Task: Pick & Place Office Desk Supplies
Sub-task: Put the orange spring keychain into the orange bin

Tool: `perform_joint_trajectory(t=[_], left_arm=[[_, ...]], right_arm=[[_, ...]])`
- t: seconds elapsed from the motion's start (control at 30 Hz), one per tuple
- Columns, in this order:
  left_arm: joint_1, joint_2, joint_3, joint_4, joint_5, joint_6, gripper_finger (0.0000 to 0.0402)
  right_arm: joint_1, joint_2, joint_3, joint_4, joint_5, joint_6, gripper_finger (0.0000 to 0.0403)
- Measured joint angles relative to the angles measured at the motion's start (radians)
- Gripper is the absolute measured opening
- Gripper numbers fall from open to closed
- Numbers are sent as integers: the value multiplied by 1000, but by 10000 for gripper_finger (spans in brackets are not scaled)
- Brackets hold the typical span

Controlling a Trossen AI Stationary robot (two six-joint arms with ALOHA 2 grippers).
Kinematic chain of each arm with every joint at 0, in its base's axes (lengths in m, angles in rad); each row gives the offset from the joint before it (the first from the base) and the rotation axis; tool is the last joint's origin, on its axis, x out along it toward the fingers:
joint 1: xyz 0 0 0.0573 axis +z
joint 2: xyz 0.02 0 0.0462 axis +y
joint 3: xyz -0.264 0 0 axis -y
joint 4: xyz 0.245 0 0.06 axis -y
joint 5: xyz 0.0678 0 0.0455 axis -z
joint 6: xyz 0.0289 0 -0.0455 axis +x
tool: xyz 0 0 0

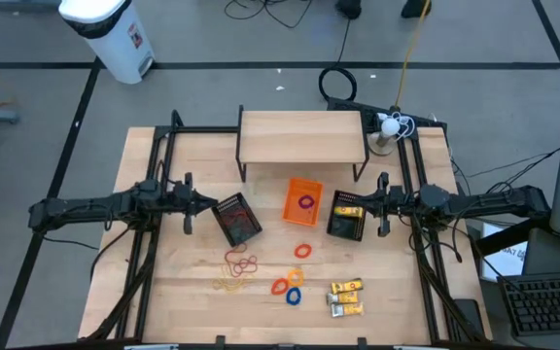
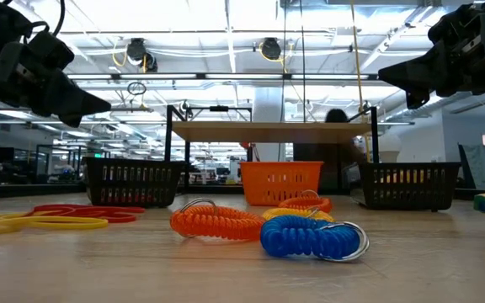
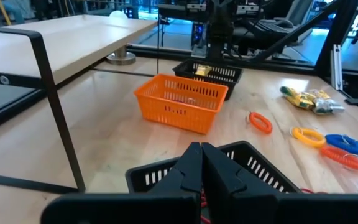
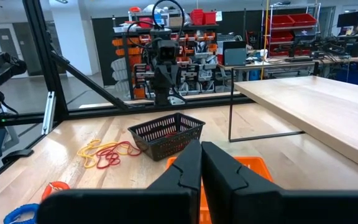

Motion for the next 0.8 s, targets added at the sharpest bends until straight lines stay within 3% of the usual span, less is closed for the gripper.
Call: perform_joint_trajectory(t=[0.8], left_arm=[[0,0,0,-7,-27,-47,10]], right_arm=[[0,0,0,0,53,-21,4]])
